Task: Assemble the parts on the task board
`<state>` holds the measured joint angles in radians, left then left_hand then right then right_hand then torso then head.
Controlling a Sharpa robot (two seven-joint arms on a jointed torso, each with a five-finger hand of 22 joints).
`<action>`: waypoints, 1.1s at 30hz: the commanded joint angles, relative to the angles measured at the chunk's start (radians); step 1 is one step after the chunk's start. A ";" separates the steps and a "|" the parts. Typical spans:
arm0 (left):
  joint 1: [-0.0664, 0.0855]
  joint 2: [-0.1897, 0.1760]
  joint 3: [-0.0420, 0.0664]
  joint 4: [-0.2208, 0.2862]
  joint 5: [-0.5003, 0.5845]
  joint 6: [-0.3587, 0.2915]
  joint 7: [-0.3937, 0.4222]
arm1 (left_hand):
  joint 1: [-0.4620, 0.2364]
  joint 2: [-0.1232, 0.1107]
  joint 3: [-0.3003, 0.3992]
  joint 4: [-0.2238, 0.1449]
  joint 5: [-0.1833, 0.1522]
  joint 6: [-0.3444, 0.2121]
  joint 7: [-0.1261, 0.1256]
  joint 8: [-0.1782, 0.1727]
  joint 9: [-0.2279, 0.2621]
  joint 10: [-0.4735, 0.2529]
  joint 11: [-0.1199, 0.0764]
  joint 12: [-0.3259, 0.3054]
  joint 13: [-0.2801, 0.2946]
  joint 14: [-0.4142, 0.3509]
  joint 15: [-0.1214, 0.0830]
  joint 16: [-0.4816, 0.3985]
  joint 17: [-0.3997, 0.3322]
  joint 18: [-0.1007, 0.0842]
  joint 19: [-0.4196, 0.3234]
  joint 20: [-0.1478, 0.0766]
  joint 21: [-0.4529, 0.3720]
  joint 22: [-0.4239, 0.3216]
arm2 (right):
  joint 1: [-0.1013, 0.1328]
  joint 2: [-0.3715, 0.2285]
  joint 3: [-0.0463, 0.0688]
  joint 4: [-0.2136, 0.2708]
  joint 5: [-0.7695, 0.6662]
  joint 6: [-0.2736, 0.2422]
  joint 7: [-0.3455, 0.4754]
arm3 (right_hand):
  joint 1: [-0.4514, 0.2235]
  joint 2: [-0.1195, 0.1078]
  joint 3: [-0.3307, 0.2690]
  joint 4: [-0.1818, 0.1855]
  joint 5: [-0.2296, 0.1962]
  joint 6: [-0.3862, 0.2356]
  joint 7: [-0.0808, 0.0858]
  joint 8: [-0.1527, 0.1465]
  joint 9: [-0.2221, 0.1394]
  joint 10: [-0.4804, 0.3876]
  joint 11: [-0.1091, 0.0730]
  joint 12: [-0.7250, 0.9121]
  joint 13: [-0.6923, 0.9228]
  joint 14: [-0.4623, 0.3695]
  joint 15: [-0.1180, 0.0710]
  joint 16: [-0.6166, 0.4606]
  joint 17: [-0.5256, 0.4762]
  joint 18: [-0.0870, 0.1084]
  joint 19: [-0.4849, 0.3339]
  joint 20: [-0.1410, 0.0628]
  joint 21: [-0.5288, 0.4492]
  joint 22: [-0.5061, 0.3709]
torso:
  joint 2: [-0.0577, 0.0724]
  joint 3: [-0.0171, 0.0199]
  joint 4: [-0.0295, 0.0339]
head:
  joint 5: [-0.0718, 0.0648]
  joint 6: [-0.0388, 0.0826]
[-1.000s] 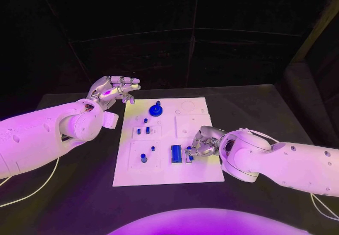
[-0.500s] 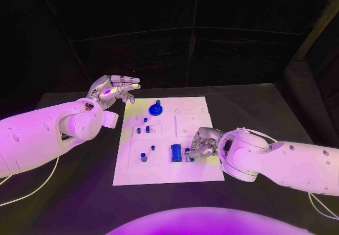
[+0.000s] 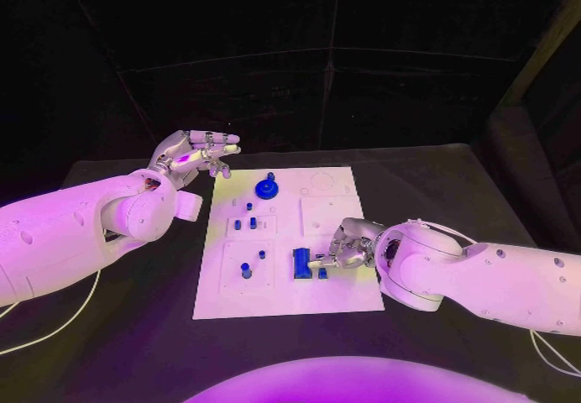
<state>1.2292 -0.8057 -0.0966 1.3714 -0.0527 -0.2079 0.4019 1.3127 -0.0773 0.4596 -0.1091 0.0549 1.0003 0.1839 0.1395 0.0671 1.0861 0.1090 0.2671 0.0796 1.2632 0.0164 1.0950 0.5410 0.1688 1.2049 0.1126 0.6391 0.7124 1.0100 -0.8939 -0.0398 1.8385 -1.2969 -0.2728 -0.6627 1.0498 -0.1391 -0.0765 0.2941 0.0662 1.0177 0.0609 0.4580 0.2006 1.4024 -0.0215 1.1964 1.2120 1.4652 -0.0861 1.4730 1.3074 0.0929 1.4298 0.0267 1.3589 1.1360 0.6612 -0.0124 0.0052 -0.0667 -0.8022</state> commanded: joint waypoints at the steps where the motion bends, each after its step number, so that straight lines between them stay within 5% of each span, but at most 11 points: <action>1: 0.001 -0.001 0.001 0.001 0.002 0.014 0.000 | -0.006 0.005 -0.006 0.000 -0.003 -0.006 -0.002 -0.001 -0.001 -0.007 -0.003 0.006 -0.001 -0.007 0.000 -0.003 -0.001 0.013 -0.003 0.002 -0.004 -0.002 | 0.001 -0.003 0.000 0.001 -0.003 -0.027 0.008 | -0.004 0.002 -0.026 0.001 -0.006 -0.007 0.000 -0.003 0.001 -0.003 0.006 -0.006 -0.001 0.070 0.004 -0.007 0.082 -0.012 -0.001 -0.001 -0.004 -0.001 | 0.001 0.0003 0.0004 | -0.001 -0.001; 7: 0.001 -0.001 0.001 0.001 0.002 0.015 -0.001 | -0.006 0.005 -0.006 0.000 -0.003 -0.006 -0.002 -0.001 -0.001 -0.007 -0.003 0.006 -0.001 -0.007 0.000 -0.003 -0.001 0.013 -0.003 0.002 -0.004 -0.002 | 0.001 -0.014 0.000 0.011 -0.003 -0.011 0.017 | 0.062 0.037 -0.042 -0.006 0.021 -0.007 0.000 -0.002 0.007 -0.003 0.006 -0.006 0.001 0.070 0.004 -0.008 0.082 -0.012 0.000 0.000 -0.003 0.002 | 0.000 0.0010 0.0004 | -0.002 -0.001; 16: 0.001 0.000 0.001 -0.001 0.002 0.016 -0.001 | -0.006 0.005 -0.006 0.000 -0.003 -0.006 -0.002 -0.001 -0.001 -0.007 -0.003 0.006 -0.001 -0.007 0.000 -0.003 -0.001 0.013 -0.003 0.002 -0.004 -0.002 | 0.001 -0.039 0.000 0.032 -0.003 0.060 0.053 | 0.194 0.058 -0.051 -0.047 0.004 -0.006 0.000 0.000 0.014 -0.003 0.006 -0.005 0.004 0.071 0.004 -0.007 0.085 -0.013 0.000 0.000 -0.001 0.008 | -0.001 0.0002 -0.0003 | -0.003 -0.001; 33: 0.001 0.006 0.000 -0.006 0.002 0.017 -0.002 | -0.005 0.006 -0.006 -0.001 -0.003 -0.007 -0.001 -0.001 -0.001 -0.009 -0.003 0.006 -0.001 -0.008 0.001 -0.004 -0.002 0.013 -0.004 0.002 -0.004 -0.002 | 0.001 -0.045 0.000 0.023 -0.007 0.083 0.058 | 0.224 0.080 -0.065 -0.062 0.038 -0.006 0.002 0.000 0.017 -0.004 0.007 -0.006 0.005 0.071 0.005 -0.008 0.085 -0.013 0.000 0.001 -0.001 0.010 | 0.000 -0.0001 0.0015 | -0.008 0.002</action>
<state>1.2293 -0.8008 -0.0966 1.3657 -0.0526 -0.2039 0.3973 1.3127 -0.0773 0.4596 -0.1091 0.0549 1.0003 0.1838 0.1395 0.0673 1.0826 0.1054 0.2670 0.0798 1.2632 0.0164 1.0951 0.5392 0.1688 1.2050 0.1126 0.6391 0.7119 1.0100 -0.9414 -0.0399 1.8650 -1.2969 -0.2016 -0.6135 1.2701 -0.0615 -0.1393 0.2375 0.1017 1.0178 0.0609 0.4580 0.2164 1.3986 -0.0178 1.1964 1.2163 1.4651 -0.0860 1.4694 1.3073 0.0930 1.4298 0.0268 1.3589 1.1452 0.6606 -0.0124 0.0061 -0.0744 -0.7996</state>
